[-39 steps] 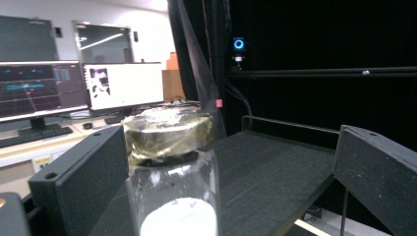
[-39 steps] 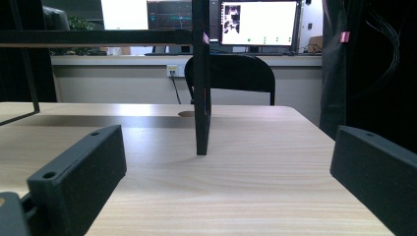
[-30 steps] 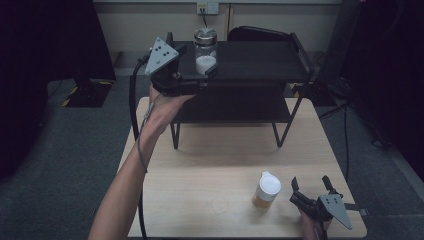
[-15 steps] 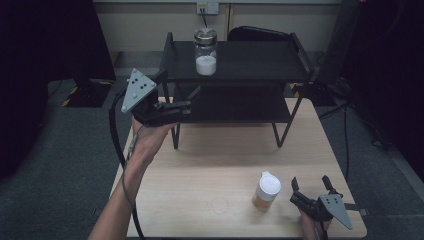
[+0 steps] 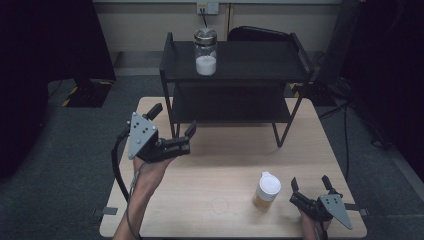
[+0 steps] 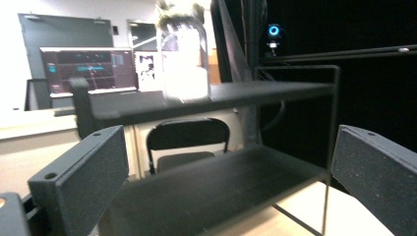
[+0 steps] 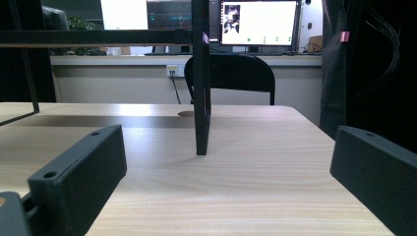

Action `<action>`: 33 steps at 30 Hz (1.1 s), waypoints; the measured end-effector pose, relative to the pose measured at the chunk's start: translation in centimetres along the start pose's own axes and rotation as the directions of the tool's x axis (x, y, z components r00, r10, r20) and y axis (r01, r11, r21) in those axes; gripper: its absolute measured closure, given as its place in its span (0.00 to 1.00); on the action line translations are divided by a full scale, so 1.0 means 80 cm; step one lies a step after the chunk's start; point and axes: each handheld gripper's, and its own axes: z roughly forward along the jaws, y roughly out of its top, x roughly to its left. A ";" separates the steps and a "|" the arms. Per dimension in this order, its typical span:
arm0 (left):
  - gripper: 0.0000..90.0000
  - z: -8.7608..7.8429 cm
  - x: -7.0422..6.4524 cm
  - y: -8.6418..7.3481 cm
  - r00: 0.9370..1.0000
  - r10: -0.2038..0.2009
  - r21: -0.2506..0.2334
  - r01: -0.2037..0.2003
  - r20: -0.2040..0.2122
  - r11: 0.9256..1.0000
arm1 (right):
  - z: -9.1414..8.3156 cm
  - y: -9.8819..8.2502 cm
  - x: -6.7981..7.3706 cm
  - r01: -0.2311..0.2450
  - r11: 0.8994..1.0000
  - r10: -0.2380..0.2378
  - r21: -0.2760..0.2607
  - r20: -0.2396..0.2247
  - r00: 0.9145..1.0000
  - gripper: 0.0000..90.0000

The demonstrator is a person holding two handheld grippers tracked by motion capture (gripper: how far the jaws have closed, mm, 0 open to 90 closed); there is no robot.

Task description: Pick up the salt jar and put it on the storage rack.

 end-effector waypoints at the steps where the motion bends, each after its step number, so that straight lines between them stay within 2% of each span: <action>1: 0.00 -0.002 -0.003 -0.005 1.000 0.006 0.003 -0.006 -0.003 1.000 | 0.000 0.000 0.000 0.001 1.000 -0.001 0.000 0.001 1.000 0.00; 3: 0.00 -0.007 -0.012 -0.017 1.000 0.019 0.008 -0.019 -0.011 1.000 | 0.000 0.000 0.001 0.000 1.000 0.000 0.000 0.005 1.000 0.00; 5: 0.00 -0.015 -0.026 -0.028 0.999 0.023 0.007 -0.023 -0.045 1.000 | 0.000 0.000 0.003 0.000 1.000 0.000 0.000 0.015 1.000 0.00; 7: 0.00 -0.027 -0.038 -0.052 0.998 0.010 -0.018 -0.011 -0.068 1.000 | 0.000 0.000 0.004 -0.002 1.000 0.002 0.000 0.019 1.000 0.00; 10: 0.00 -0.037 -0.052 -0.077 0.995 0.033 -0.004 -0.034 -0.098 0.999 | 0.000 0.000 0.004 0.002 1.000 -0.002 0.001 0.018 1.000 0.00; 15: 0.00 -0.046 -0.056 -0.113 0.992 0.035 0.031 -0.032 -0.119 0.999 | 0.000 0.000 0.004 0.002 1.000 -0.002 0.000 0.017 1.000 0.00; 18: 0.00 -0.050 -0.055 -0.135 0.990 0.006 0.043 0.001 -0.140 0.999 | 0.000 0.000 0.004 0.003 1.000 -0.003 0.000 0.017 1.000 0.00; 22: 0.00 -0.053 -0.055 -0.162 0.984 -0.017 0.051 0.026 -0.177 0.998 | 0.000 0.000 0.004 0.003 1.000 -0.003 0.000 0.020 1.000 0.00; 25: 0.00 -0.054 -0.059 -0.177 0.981 0.007 0.064 0.005 -0.192 0.998 | 0.000 0.000 0.005 0.004 1.000 -0.004 0.001 0.022 1.000 0.00; 28: 0.02 -0.055 -0.063 -0.193 0.982 0.015 0.063 -0.003 -0.187 0.998 | 0.000 0.000 0.006 0.003 1.000 -0.003 0.000 0.026 1.000 0.00; 31: 0.03 -0.052 -0.073 -0.207 0.977 0.066 0.089 -0.049 -0.201 0.995 | 0.000 0.000 0.007 0.003 1.000 -0.003 0.001 0.028 1.000 0.00; 33: 0.02 -0.048 -0.074 -0.211 0.978 0.046 0.111 -0.024 -0.202 0.993 | 0.000 0.000 0.007 0.003 1.000 -0.003 0.001 0.028 1.000 0.00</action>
